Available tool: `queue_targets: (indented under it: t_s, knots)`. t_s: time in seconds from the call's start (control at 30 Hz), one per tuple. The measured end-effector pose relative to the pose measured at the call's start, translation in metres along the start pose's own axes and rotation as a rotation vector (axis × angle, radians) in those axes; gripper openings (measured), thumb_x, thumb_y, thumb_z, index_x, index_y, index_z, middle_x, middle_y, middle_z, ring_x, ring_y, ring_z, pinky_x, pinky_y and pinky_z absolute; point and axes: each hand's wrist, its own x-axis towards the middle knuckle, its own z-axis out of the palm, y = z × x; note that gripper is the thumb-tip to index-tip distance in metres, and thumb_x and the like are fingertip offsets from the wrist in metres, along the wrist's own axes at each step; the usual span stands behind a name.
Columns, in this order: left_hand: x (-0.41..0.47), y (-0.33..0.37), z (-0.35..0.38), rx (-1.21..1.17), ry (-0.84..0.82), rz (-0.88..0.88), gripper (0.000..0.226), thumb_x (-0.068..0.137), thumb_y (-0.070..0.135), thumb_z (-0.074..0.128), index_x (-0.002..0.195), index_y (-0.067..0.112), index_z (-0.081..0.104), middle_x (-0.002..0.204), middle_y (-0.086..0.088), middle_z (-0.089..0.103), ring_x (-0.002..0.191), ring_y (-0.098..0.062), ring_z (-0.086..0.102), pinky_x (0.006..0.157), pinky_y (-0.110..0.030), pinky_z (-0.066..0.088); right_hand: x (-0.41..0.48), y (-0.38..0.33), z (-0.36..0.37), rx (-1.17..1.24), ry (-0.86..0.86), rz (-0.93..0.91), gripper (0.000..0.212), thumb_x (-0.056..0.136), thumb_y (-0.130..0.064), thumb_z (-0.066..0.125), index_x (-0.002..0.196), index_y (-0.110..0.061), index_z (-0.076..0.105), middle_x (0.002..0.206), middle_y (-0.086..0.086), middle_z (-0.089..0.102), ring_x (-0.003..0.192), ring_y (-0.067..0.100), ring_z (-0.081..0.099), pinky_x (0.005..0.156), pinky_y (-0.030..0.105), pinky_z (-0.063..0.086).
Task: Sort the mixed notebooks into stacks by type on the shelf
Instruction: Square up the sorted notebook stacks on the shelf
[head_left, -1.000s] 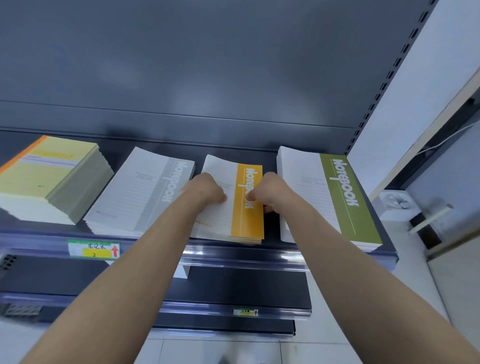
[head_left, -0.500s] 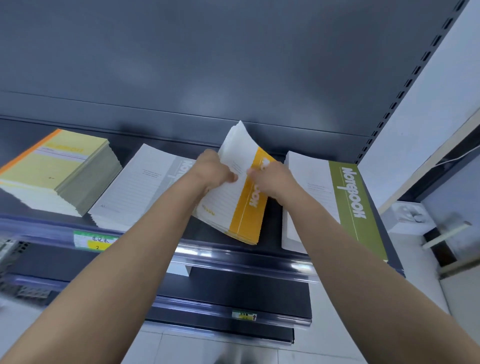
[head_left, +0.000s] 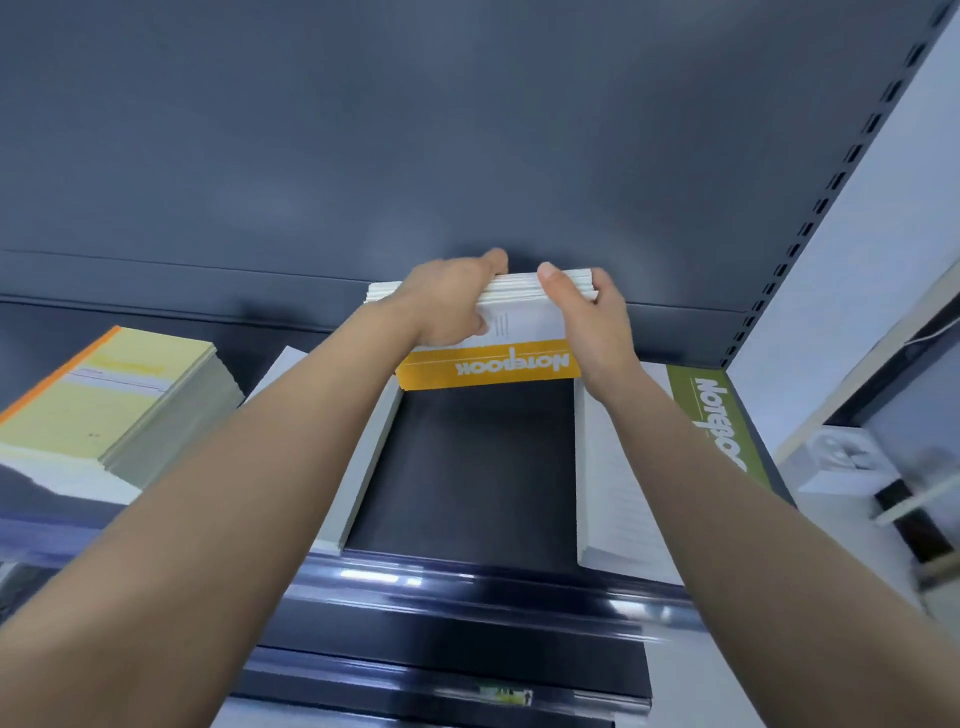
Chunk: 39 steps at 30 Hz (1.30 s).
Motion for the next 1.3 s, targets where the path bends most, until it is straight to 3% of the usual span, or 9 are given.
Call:
queue_targets:
  t_s: [0.1, 0.2, 0.27, 0.47, 0.6, 0.83, 1.0, 1.17, 1.3]
  knots:
    - [0.018, -0.012, -0.003, 0.010, -0.020, 0.072, 0.040, 0.082, 0.014, 0.065, 0.113, 0.018, 0.041, 0.090, 0.004, 0.051, 0.081, -0.021, 0.046, 0.067, -0.029, 0.032, 0.005, 0.000, 0.012, 0.077, 0.087, 0.018, 0.041, 0.089, -0.034, 0.060, 0.119, -0.007, 0.051, 0.082, -0.014, 0.058, 0.068, -0.007, 0.057, 0.062, 0.015, 0.044]
    - [0.033, -0.028, -0.005, 0.028, -0.062, 0.117, 0.039, 0.083, 0.015, 0.065, 0.113, 0.018, 0.040, 0.089, 0.003, 0.052, 0.081, -0.021, 0.047, 0.068, -0.030, 0.034, 0.010, -0.001, 0.026, 0.089, 0.144, 0.051, 0.054, 0.092, -0.031, 0.057, 0.132, 0.001, 0.039, 0.126, -0.001, 0.053, 0.112, 0.014, 0.053, 0.073, 0.020, 0.044]
    - [0.039, -0.038, -0.002, 0.035, -0.095, 0.134, 0.039, 0.084, 0.015, 0.064, 0.114, 0.017, 0.039, 0.092, 0.002, 0.053, 0.083, -0.021, 0.047, 0.068, -0.030, 0.034, 0.014, 0.005, 0.036, 0.093, 0.188, 0.063, 0.054, 0.092, -0.029, 0.056, 0.132, 0.003, 0.038, 0.134, 0.009, 0.048, 0.121, 0.022, 0.046, 0.074, 0.014, 0.039]
    - [0.047, -0.063, 0.019, 0.019, -0.133, 0.188, 0.047, 0.080, 0.016, 0.071, 0.117, 0.017, 0.041, 0.112, -0.005, 0.058, 0.099, -0.027, 0.054, 0.071, -0.030, 0.034, 0.024, 0.033, 0.061, 0.098, 0.278, 0.089, 0.044, 0.093, -0.027, 0.055, 0.129, -0.003, 0.044, 0.082, -0.016, 0.048, 0.088, 0.005, 0.056, 0.062, 0.003, 0.040]
    - [0.048, -0.096, 0.008, -0.012, -0.175, 0.104, 0.049, 0.077, 0.037, 0.072, 0.117, 0.023, 0.048, 0.112, 0.002, 0.058, 0.105, -0.021, 0.051, 0.090, -0.036, 0.036, 0.034, 0.040, 0.063, 0.083, 0.333, 0.119, 0.036, 0.089, -0.031, 0.058, 0.116, -0.008, 0.051, 0.099, -0.001, 0.057, 0.107, 0.018, 0.054, 0.092, 0.032, 0.044]
    - [0.036, -0.124, 0.026, -0.460, -0.007, -0.095, 0.045, 0.072, 0.028, 0.079, 0.109, 0.022, 0.053, 0.111, 0.002, 0.044, 0.103, -0.019, 0.049, 0.088, -0.033, 0.043, 0.050, 0.043, 0.068, 0.131, 0.417, 0.140, 0.019, 0.092, -0.035, 0.053, 0.083, -0.018, 0.056, 0.078, -0.007, 0.053, 0.074, 0.009, 0.047, 0.062, 0.020, 0.037]
    - [0.031, -0.122, 0.026, -0.309, -0.025, -0.091, 0.047, 0.082, 0.035, 0.069, 0.119, 0.019, 0.045, 0.114, 0.002, 0.041, 0.113, -0.020, 0.043, 0.090, -0.033, 0.038, 0.054, 0.044, 0.069, 0.118, 0.430, 0.153, 0.020, 0.094, -0.025, 0.047, 0.077, -0.017, 0.049, 0.073, -0.003, 0.050, 0.072, 0.013, 0.045, 0.061, 0.022, 0.036]
    - [0.035, -0.103, 0.016, 0.342, -0.079, -0.041, 0.058, 0.087, 0.049, 0.056, 0.129, 0.012, 0.037, 0.131, -0.007, 0.043, 0.122, -0.026, 0.033, 0.101, -0.041, 0.025, 0.050, 0.045, 0.068, 0.075, 0.396, 0.169, 0.018, 0.096, -0.031, 0.045, 0.093, -0.016, 0.054, 0.090, 0.001, 0.057, 0.083, 0.014, 0.052, 0.064, 0.023, 0.041]
    - [0.043, -0.069, 0.027, 0.290, -0.092, 0.123, 0.060, 0.085, 0.033, 0.064, 0.131, 0.013, 0.032, 0.133, -0.008, 0.043, 0.124, -0.027, 0.036, 0.099, -0.041, 0.029, 0.046, 0.045, 0.067, 0.075, 0.391, 0.154, 0.019, 0.095, -0.030, 0.046, 0.084, -0.016, 0.053, 0.086, 0.004, 0.058, 0.081, 0.016, 0.054, 0.066, 0.027, 0.042]
